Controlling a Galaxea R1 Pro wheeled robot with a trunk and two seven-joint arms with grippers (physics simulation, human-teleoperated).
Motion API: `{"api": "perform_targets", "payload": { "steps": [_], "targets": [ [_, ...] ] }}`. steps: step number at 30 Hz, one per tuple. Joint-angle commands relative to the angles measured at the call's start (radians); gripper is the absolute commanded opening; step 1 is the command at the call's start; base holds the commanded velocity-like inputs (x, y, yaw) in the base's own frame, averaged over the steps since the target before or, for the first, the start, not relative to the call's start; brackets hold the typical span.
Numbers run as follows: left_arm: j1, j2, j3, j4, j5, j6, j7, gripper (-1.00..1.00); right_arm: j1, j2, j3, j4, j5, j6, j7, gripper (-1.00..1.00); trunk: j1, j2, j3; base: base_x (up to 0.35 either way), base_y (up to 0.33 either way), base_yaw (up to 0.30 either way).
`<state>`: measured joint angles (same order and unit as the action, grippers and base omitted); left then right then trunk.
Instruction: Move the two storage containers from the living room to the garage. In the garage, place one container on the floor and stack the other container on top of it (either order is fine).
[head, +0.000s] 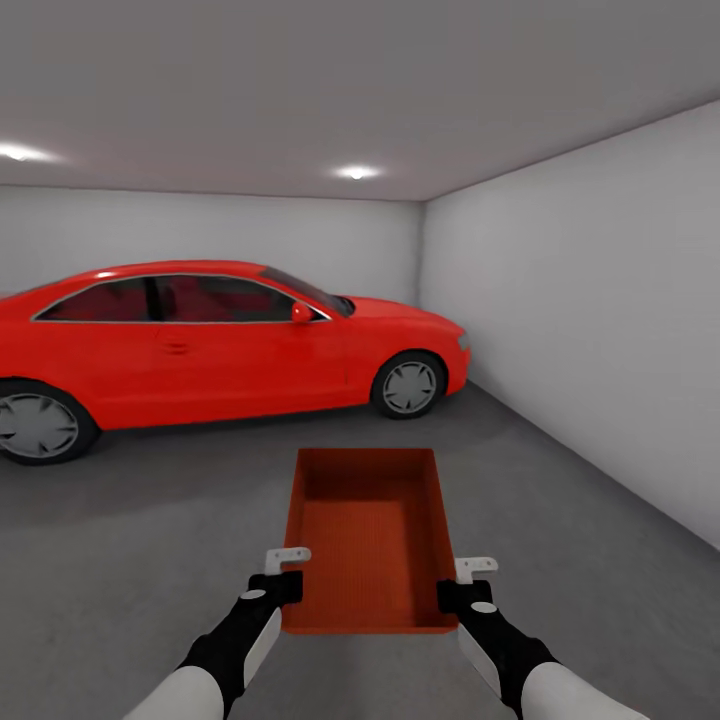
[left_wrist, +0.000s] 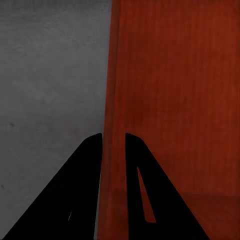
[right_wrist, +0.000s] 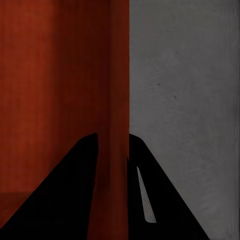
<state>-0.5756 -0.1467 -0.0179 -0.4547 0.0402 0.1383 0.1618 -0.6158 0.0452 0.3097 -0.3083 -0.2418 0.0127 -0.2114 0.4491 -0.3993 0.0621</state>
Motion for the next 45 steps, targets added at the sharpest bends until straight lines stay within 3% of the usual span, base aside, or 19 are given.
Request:
{"api": "perform_targets", "payload": {
  "steps": [1,45],
  "targets": [
    [0.0,0.006,0.026,-0.004,-0.012,0.008,0.073,-1.0,-0.001,-0.001,-0.011,-0.003,-0.017,0.001,0.001,-1.0,0.001,-0.001,0.0,0.322,0.0,-0.246],
    [0.0,0.006,0.026,-0.004,-0.011,0.009,0.073,-1.0,-0.001,-0.001,-0.011,-0.003,-0.017,0.001,0.001,-1.0,0.001,-0.001,0.0,0.323,0.0,-0.246]
  ]
}}
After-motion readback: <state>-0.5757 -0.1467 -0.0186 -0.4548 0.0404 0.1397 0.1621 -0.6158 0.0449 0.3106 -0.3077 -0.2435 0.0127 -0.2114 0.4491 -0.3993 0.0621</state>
